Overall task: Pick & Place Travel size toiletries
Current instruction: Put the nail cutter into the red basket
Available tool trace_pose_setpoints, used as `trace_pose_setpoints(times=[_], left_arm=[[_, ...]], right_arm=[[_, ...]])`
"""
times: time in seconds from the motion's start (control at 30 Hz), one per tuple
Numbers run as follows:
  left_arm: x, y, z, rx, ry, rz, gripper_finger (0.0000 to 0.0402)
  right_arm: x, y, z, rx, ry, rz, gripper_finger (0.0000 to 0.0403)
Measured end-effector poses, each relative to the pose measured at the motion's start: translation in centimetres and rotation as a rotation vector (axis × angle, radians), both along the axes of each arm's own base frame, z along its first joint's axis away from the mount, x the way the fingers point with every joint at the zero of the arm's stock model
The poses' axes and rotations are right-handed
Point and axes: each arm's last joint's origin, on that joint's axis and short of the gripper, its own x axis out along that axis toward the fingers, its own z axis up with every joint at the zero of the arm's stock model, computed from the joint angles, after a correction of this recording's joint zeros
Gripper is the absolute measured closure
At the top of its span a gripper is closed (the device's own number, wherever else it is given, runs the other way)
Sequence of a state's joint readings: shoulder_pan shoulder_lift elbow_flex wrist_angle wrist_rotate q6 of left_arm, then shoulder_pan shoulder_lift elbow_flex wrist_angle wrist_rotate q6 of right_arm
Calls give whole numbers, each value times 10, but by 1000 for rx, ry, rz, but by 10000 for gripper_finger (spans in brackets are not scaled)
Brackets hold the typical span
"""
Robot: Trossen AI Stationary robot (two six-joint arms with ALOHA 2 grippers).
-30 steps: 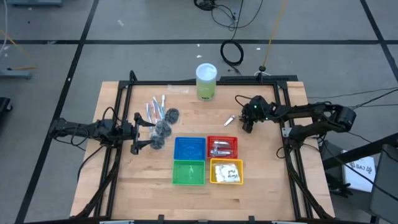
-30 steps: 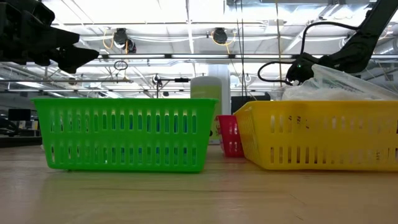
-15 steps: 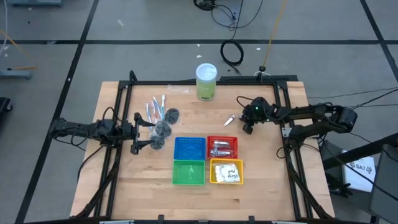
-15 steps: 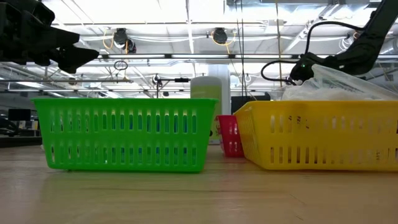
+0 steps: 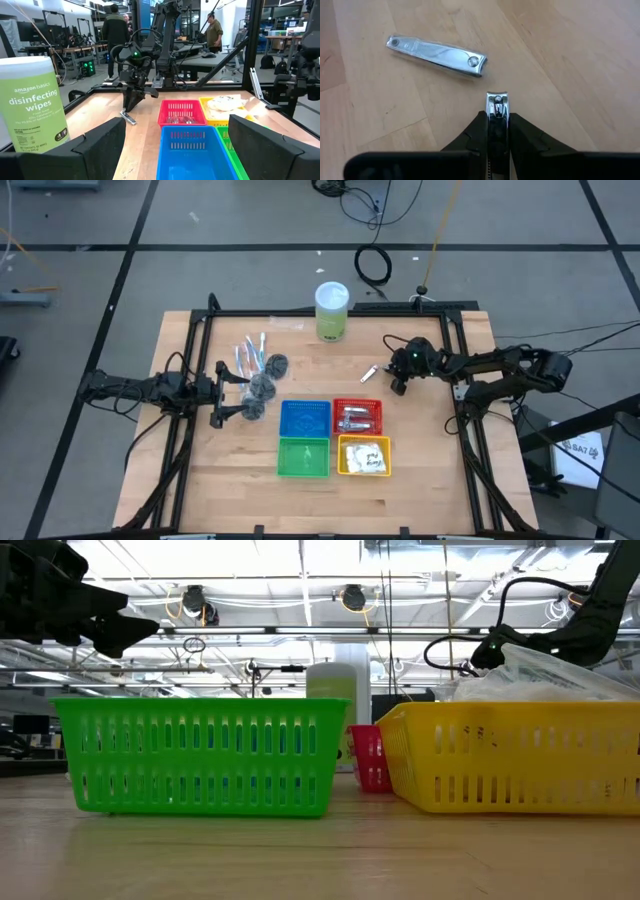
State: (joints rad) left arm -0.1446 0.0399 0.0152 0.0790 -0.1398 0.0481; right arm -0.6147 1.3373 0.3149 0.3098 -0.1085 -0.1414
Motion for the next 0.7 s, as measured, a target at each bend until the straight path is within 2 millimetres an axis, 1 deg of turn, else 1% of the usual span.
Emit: trace_pose_setpoints(times=[0.17,0.7], left_arm=[[0,0,0,0,0,0,55],[0,0,0,0,0,0,55]], right_arm=[[4,-2,4,-10,-68,-2,357],[9,-5,12,-24,-170,-27,356]])
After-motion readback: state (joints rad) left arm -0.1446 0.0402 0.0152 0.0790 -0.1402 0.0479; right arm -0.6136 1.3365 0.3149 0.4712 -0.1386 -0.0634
